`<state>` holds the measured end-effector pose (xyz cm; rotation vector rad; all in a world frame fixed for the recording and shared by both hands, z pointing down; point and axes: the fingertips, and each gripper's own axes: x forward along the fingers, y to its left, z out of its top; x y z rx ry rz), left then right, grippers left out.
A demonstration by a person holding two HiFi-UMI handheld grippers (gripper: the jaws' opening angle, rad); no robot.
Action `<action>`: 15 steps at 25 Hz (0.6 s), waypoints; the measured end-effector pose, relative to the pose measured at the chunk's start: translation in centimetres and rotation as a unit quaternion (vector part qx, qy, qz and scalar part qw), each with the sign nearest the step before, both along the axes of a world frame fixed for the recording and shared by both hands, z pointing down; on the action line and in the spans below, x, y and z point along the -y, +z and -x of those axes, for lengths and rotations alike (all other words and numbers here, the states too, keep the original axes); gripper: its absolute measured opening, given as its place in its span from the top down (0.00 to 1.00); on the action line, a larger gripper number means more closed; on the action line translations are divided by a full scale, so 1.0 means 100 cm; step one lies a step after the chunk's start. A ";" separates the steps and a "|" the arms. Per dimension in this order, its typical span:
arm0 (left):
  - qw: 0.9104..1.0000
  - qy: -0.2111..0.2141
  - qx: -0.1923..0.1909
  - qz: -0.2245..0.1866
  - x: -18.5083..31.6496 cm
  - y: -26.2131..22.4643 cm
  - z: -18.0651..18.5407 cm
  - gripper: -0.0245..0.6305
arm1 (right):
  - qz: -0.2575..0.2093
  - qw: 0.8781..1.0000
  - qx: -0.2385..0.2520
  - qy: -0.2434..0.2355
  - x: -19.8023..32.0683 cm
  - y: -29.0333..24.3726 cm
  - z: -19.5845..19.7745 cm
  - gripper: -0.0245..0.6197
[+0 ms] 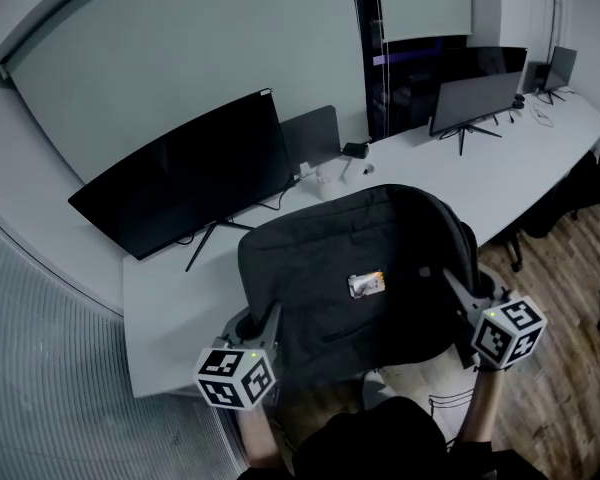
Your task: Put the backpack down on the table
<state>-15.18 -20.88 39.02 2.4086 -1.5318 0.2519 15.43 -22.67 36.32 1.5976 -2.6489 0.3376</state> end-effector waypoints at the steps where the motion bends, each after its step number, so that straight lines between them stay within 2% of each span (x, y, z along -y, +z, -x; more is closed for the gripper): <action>1: 1.000 -0.003 -0.001 0.000 0.006 0.000 0.000 0.89 | 0.000 1.000 0.000 -0.004 0.007 -0.001 0.000 0.79; 9: 0.999 -0.033 -0.005 0.004 0.052 0.004 0.002 0.89 | 0.004 1.000 -0.002 -0.029 0.070 0.002 0.003 0.79; 15: 0.998 -0.062 -0.010 0.024 0.083 0.019 0.005 0.89 | 0.022 0.998 -0.011 -0.053 0.116 0.014 0.009 0.79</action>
